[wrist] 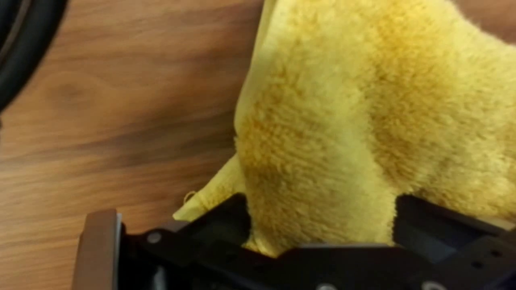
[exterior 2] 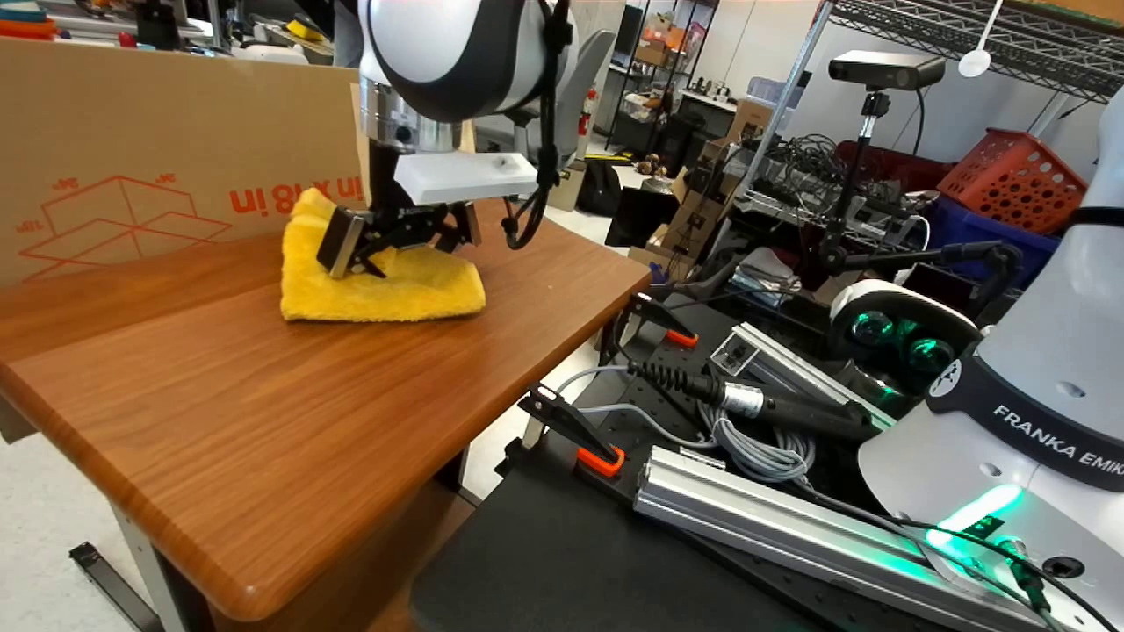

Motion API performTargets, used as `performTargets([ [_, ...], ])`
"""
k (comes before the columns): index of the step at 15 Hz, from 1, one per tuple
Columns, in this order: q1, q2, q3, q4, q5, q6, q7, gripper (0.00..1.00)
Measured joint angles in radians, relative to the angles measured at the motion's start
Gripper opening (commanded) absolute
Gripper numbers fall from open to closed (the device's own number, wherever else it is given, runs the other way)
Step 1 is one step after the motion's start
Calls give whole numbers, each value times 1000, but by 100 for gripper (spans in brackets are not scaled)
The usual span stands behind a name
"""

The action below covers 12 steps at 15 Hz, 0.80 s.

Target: Wipe the table with the yellow towel

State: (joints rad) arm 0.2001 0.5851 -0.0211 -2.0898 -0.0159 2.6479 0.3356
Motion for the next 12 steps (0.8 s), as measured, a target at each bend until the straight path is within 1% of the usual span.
performTargets([
  [5, 102, -77, 100, -166, -5, 135, -62, 100],
  [7, 151, -96, 122, -203, -8, 152, -63, 100],
  [10, 180, -105, 133, -215, -9, 152, -63, 100],
  [12, 179, -106, 109, -213, -17, 152, -63, 100],
])
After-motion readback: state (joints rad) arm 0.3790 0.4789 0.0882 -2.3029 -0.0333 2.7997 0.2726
